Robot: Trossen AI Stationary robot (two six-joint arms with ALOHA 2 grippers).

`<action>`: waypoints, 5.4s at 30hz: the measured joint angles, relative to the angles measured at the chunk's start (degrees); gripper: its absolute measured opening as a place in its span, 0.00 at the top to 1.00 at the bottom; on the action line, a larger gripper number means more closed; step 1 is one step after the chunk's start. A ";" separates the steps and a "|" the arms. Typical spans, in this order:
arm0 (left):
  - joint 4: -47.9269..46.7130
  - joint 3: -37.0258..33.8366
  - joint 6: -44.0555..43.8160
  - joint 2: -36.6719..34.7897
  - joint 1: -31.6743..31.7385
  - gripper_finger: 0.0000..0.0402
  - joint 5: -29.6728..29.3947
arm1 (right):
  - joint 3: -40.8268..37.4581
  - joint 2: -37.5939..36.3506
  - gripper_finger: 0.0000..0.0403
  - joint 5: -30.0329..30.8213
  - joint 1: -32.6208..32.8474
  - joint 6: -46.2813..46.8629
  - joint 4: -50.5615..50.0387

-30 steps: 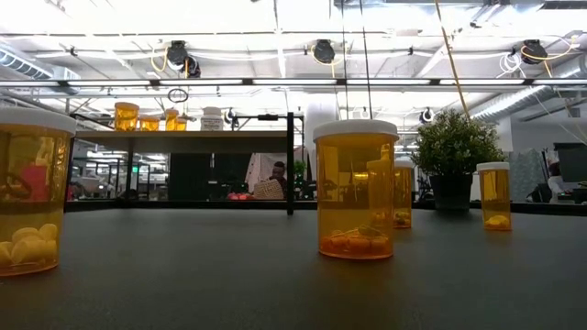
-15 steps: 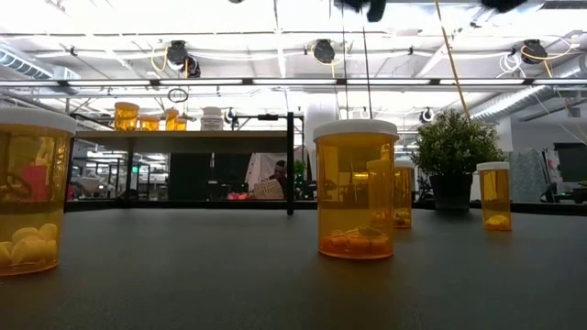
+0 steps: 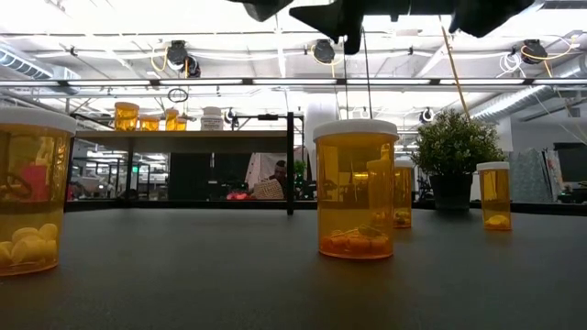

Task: Pick and place medicine bottles onto shelf by color
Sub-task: Put the white pill bottle on the shelf aligned with the other white pill bottle

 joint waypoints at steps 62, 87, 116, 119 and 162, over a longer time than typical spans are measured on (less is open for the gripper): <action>-41.19 11.30 -39.73 -3.96 -2.50 0.36 34.29 | 0.09 -7.53 0.54 -25.20 1.06 -28.44 -35.30; -34.07 11.30 -33.39 3.75 3.51 0.35 39.92 | 0.09 -7.53 0.54 -21.28 1.38 -28.48 -34.88; -31.75 11.26 -32.19 4.60 4.64 0.45 38.63 | -0.04 -7.60 0.54 -20.01 1.33 -26.77 -33.71; -31.73 11.26 -32.12 4.60 4.64 0.45 38.47 | -0.04 -7.60 0.54 -19.87 1.36 -26.59 -33.69; 1.25 2.85 -26.19 -0.84 1.80 0.56 30.76 | 0.11 -9.74 0.36 -16.03 2.56 -18.42 -23.24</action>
